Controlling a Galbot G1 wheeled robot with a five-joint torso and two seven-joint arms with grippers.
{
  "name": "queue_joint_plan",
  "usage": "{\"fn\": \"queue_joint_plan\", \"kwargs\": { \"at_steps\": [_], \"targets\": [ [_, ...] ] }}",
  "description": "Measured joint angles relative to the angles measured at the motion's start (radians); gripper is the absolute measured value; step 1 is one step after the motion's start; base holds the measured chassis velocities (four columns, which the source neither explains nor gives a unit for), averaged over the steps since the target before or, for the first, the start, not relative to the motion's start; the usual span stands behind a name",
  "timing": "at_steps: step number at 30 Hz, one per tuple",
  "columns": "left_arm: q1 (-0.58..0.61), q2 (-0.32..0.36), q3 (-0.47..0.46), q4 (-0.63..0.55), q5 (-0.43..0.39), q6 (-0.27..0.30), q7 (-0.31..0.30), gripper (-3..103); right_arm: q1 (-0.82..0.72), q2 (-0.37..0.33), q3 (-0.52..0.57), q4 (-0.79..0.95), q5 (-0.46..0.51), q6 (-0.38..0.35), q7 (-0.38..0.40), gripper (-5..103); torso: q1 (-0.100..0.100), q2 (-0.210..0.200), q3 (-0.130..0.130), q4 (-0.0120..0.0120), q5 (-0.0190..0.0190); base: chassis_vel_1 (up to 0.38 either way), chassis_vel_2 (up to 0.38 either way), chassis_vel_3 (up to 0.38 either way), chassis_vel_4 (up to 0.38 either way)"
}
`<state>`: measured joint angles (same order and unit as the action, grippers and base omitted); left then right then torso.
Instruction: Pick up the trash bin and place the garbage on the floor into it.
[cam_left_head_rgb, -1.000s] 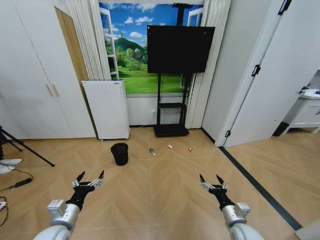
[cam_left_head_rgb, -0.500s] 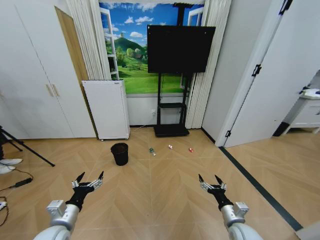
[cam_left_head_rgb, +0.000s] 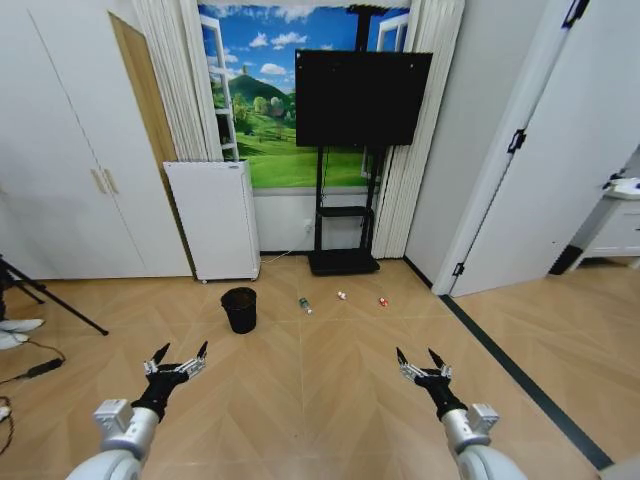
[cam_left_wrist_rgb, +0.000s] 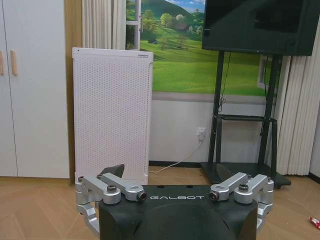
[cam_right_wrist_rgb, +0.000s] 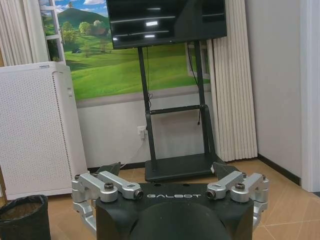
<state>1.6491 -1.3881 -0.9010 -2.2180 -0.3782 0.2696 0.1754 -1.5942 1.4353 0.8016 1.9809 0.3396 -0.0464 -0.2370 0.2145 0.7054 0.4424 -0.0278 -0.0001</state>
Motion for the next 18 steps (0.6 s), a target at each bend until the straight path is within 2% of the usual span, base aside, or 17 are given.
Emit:
{"fn": "queue_joint_plan", "kwargs": {
  "at_steps": [1,9,16,18],
  "targets": [
    [0.002,-0.002,-0.002,0.0,0.0,-0.002,0.002,100,-0.001,0.001,0.0,0.0,-0.003,0.001,-0.001,100,0.0,0.0,0.0,0.0006,0.0003,-0.208,0.205,0.193,-0.203],
    [0.005,-0.006,-0.006,0.0,-0.001,-0.005,0.005,100,-0.005,0.008,-0.004,0.005,-0.016,0.005,-0.003,100,0.0,0.0,0.0,0.0004,-0.0002,-0.231,0.248,0.242,-0.246],
    [0.008,-0.008,-0.007,-0.007,-0.003,-0.006,0.005,100,-0.011,0.014,-0.009,0.008,-0.024,0.009,-0.004,100,0.0,0.0,0.0,0.0005,0.0008,-0.326,0.315,0.316,-0.325],
    [0.008,-0.009,-0.007,-0.009,-0.004,-0.006,0.005,100,-0.012,0.014,-0.009,0.009,-0.024,0.009,-0.004,100,0.0,0.0,0.0,0.0003,-0.0001,-0.382,0.354,0.36,-0.366]
  ]
}}
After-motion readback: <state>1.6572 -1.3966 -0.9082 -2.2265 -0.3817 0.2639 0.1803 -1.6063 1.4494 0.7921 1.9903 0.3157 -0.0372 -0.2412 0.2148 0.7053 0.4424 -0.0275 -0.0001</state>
